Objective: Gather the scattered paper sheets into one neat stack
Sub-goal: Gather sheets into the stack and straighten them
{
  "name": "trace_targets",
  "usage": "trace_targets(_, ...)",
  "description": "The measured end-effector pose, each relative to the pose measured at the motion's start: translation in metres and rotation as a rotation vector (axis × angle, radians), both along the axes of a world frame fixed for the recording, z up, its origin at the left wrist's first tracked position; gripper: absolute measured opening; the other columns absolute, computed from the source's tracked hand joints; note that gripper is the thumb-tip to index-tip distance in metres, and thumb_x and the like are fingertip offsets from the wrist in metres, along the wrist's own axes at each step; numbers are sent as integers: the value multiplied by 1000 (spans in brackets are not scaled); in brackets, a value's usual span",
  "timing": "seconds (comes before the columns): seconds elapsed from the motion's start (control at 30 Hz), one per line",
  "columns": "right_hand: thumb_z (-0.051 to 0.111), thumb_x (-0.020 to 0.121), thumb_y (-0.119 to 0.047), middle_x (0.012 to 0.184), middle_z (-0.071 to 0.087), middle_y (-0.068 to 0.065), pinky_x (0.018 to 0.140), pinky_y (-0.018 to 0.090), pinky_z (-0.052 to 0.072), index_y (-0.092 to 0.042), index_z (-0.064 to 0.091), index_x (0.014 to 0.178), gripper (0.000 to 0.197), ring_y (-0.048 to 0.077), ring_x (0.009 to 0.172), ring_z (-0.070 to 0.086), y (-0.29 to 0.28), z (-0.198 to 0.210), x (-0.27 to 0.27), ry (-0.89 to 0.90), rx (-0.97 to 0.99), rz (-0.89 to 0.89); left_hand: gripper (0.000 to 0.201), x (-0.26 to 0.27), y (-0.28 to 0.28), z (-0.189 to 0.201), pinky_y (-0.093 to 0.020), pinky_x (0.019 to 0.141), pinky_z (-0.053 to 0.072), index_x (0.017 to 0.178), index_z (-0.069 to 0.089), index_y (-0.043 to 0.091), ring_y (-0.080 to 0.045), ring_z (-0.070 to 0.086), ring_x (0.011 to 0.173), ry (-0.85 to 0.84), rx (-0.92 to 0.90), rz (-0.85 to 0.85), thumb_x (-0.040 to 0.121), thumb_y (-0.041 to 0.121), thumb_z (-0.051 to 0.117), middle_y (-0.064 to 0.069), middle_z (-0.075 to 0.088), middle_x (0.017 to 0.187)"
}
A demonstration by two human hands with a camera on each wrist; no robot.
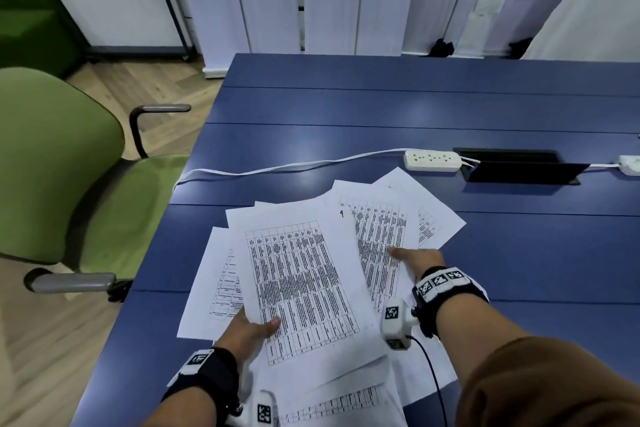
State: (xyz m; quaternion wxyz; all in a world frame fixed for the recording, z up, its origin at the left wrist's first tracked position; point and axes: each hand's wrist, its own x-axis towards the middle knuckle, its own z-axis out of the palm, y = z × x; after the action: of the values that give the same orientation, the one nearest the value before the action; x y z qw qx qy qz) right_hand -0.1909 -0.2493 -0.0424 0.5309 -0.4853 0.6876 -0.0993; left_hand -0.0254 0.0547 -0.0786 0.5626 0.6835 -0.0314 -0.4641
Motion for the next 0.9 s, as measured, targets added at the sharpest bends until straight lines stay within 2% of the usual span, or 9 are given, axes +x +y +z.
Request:
trace_targets(0.1, 81, 57, -57, 109, 62, 7, 98, 46, 43, -20, 65, 93, 53, 33, 114, 48, 8, 3, 3, 189, -146, 224, 48, -1, 0, 3, -35, 103, 37, 124, 50, 5, -29, 58, 109, 2, -11, 6, 81, -8, 67, -1, 67, 103)
trace_targets(0.17, 77, 57, -64, 94, 64, 3, 96, 47, 43, -24, 60, 70, 46, 30, 110, 49, 11, 2, 3, 243, -232, 339, 52, -1, 1, 3, -38, 106, 37, 128, 49, 3, -28, 59, 107, 8, -8, 14, 81, -7, 68, -4, 67, 107)
trace_targets(0.2, 79, 61, -58, 85, 65, 1, 91, 42, 46, -23, 59, 66, 41, 28, 103, 55, 13, 5, 2, 174, -229, 370, 53, -1, 1, 3, -39, 107, 37, 129, 48, 3, -28, 59, 107, 8, -4, 19, 81, -7, 68, -5, 67, 108)
trace_targets(0.33, 82, 72, -24, 91, 71, 7, 81, 32, 53, -14, 69, 88, 23, 24, 89, 66, 7, 24, -9, 73, -308, 398, 53, -2, 1, 6, -41, 109, 36, 129, 48, 2, -30, 58, 113, 35, -6, 42, 81, -5, 69, -11, 66, 117)
trace_targets(0.47, 76, 78, -16, 99, 71, 12, 84, 35, 52, -9, 69, 101, 25, 27, 90, 64, -7, 57, -24, 110, -473, 329, 55, -2, 2, 11, -40, 109, 35, 131, 48, 1, -29, 59, 115, 50, 1, 57, 81, -4, 70, -13, 64, 123)
trace_targets(0.63, 68, 82, -15, 89, 70, 9, 79, 37, 53, -19, 69, 97, 16, 30, 87, 64, -24, 114, -43, 71, -720, 272, 53, -4, 3, 16, -38, 106, 33, 128, 48, 4, -29, 57, 114, 63, -6, 56, 80, -7, 68, -12, 64, 116)
trace_targets(0.73, 66, 80, -15, 83, 69, 6, 77, 40, 55, -24, 66, 85, 10, 30, 82, 65, -30, 153, -48, -14, -820, 184, 57, -6, 2, 22, -40, 108, 32, 131, 45, 2, -27, 56, 111, 44, 11, 44, 80, -5, 70, -12, 61, 123)
trace_targets(0.83, 57, 82, -2, 81, 65, 12, 63, 27, 46, -17, 64, 82, 16, 25, 76, 59, -25, 200, -50, -107, -931, 115, 62, -7, 1, 26, -41, 109, 30, 135, 42, 0, -25, 54, 110, 20, 20, 38, 80, -4, 71, -17, 58, 131)
trace_targets(0.9, 61, 84, -2, 85, 63, 9, 63, 23, 41, -10, 65, 95, 14, 19, 76, 56, -17, 224, -49, -235, -950, 87, 62, -9, 1, 31, -39, 109, 30, 136, 42, 0, -25, 53, 111, -8, 9, 38, 81, -2, 70, -18, 56, 133)
